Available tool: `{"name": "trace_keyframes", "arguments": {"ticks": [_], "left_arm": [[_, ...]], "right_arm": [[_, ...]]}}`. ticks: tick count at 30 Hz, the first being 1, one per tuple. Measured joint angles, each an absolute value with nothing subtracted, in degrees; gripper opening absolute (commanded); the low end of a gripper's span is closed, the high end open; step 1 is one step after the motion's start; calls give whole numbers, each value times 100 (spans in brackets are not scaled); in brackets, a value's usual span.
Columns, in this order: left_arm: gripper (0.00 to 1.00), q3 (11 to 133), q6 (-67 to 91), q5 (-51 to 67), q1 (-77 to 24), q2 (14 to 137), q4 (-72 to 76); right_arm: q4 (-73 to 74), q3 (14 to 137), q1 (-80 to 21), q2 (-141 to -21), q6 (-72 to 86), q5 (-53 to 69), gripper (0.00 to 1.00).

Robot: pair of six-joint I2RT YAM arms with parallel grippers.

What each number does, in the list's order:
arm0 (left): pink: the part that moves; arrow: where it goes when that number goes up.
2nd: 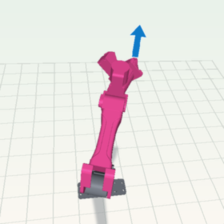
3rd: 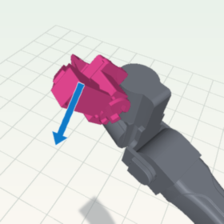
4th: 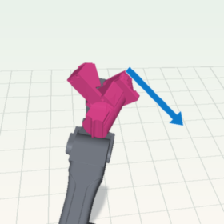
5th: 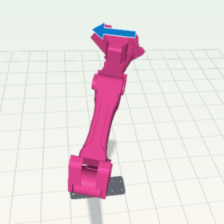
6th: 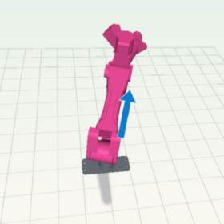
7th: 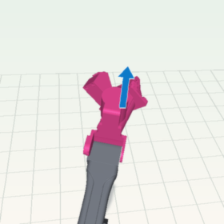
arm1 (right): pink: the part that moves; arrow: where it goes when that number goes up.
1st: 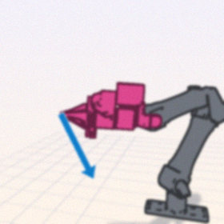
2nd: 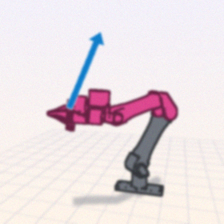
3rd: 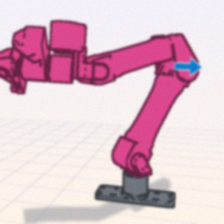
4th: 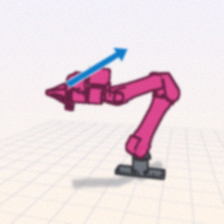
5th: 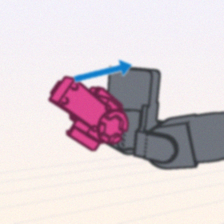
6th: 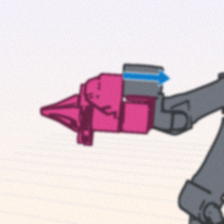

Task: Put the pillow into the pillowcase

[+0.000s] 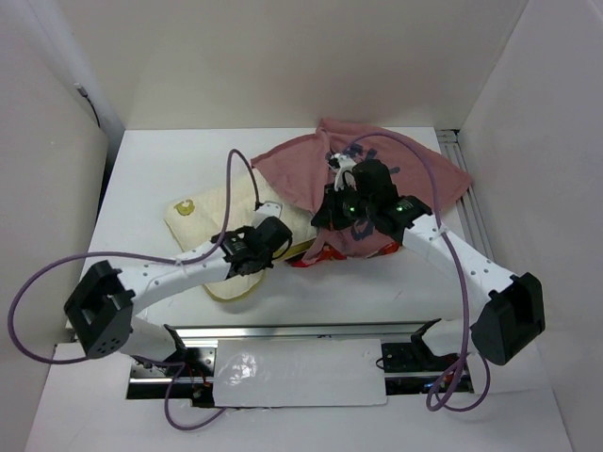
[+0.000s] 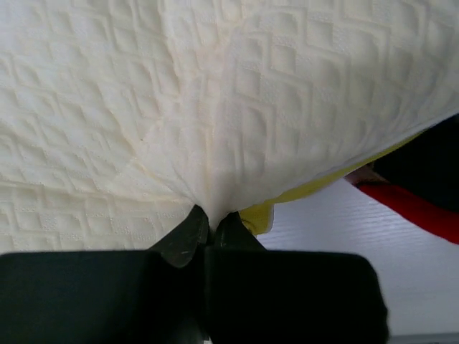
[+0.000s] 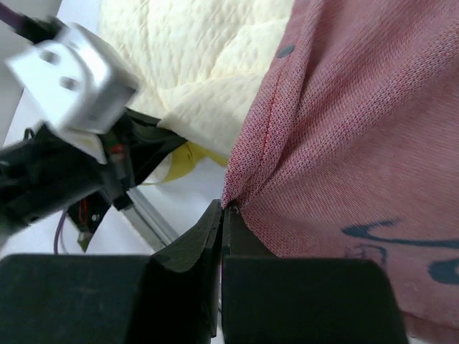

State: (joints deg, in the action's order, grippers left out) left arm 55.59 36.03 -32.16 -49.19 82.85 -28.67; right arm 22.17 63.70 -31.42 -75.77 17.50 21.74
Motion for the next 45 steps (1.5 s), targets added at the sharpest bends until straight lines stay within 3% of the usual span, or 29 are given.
{"name": "trace_keyframes", "arguments": {"ticks": [8,14,20,21,23,25,28,31,35,41,45], "left_arm": [[0,4716,2373,-1848,-4974,6184,-1437],[0,4912,1979,-1039,-5009,6632,-1149],[0,4906,2294,-1190,-4980,7076,-1210],[5,4906,2351,-1243,-4980,7111,-1258],[31,4906,2504,-1337,-4989,7140,-1444],[44,4906,2818,-1483,-5004,7065,-1699],[97,4906,3465,-1855,-5030,6713,-2215],[100,4987,4294,-2449,-5026,6141,-2956],[100,5157,5098,-2794,-4576,5774,-3664],[100,5166,5435,-2766,-3227,5774,-4021],[100,5249,5269,-2473,-2213,6173,-3841]], "right_arm": [[2222,6569,-3638,-7605,1706,2447,0],[2049,6683,-4064,-7717,1717,2731,0],[2043,6707,-4268,-7972,1761,2668,0],[2036,6692,-4285,-7996,1772,2628,0],[2016,6657,-4342,-8012,1822,2521,1],[2056,6628,-4412,-8012,1859,2410,10],[2132,6628,-4580,-8012,1833,2274,23],[2259,6628,-4709,-8012,1774,2145,34],[2543,6628,-4880,-8012,1634,1837,56],[3094,6816,-4998,-8029,1385,891,64],[3234,7878,-4958,-8624,1153,-145,65]]}}
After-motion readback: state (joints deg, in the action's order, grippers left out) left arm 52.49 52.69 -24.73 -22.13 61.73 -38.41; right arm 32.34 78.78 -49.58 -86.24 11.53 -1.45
